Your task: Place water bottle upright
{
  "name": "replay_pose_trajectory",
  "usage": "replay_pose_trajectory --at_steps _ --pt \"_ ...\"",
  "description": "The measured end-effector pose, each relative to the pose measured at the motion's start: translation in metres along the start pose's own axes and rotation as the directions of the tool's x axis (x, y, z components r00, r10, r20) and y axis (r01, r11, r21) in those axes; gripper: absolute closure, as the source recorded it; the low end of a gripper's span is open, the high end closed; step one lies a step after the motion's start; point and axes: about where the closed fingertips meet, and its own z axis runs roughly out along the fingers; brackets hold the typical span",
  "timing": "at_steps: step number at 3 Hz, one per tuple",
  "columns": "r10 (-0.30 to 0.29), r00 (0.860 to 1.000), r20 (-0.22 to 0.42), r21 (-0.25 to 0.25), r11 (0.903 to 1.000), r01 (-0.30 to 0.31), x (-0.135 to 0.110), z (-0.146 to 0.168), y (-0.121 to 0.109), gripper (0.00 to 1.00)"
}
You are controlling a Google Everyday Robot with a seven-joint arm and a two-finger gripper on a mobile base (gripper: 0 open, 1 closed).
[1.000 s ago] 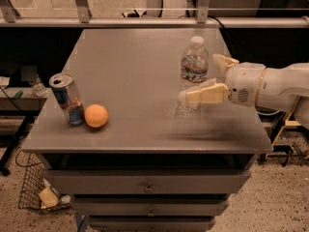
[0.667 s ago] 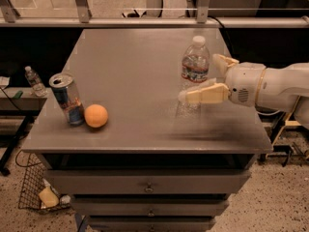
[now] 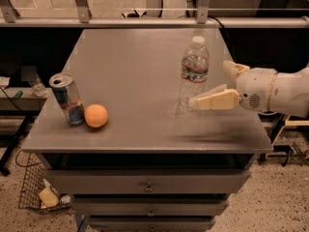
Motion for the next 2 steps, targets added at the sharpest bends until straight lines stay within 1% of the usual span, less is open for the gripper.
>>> replay_pose_trajectory --at_steps 1,2 --pt "0.031 0.998 0.056 -0.034 0.9990 -0.029 -0.022 -0.020 0.008 0.00" --pt "0.062 0.991 0.118 -0.097 0.9940 -0.051 -0.046 -0.045 0.022 0.00"
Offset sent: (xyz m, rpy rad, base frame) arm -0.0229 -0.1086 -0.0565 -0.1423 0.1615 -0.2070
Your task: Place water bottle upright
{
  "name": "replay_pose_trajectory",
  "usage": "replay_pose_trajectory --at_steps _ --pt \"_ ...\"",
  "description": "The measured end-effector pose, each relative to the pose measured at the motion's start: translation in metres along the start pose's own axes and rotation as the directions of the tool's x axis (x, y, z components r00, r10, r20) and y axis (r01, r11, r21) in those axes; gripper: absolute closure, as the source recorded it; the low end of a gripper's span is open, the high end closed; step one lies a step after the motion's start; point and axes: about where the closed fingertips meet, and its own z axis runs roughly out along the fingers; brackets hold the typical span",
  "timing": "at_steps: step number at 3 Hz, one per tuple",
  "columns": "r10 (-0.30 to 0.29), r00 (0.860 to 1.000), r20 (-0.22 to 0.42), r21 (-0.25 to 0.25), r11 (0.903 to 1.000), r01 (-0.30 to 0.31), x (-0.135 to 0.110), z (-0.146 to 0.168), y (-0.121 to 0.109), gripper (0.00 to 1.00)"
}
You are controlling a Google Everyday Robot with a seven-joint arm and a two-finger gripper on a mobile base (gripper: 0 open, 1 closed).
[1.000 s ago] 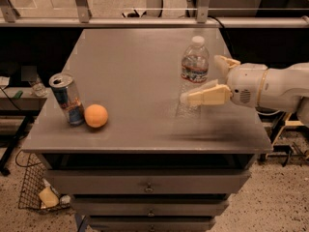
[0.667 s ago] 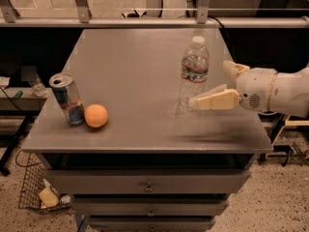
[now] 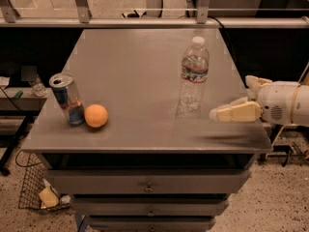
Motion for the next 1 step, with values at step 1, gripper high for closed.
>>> replay_pose_trajectory --at_steps 1 --pt "0.014 0.998 0.064 -0.082 0.9966 -0.009 -0.0197 -0.0244 0.0242 0.00"
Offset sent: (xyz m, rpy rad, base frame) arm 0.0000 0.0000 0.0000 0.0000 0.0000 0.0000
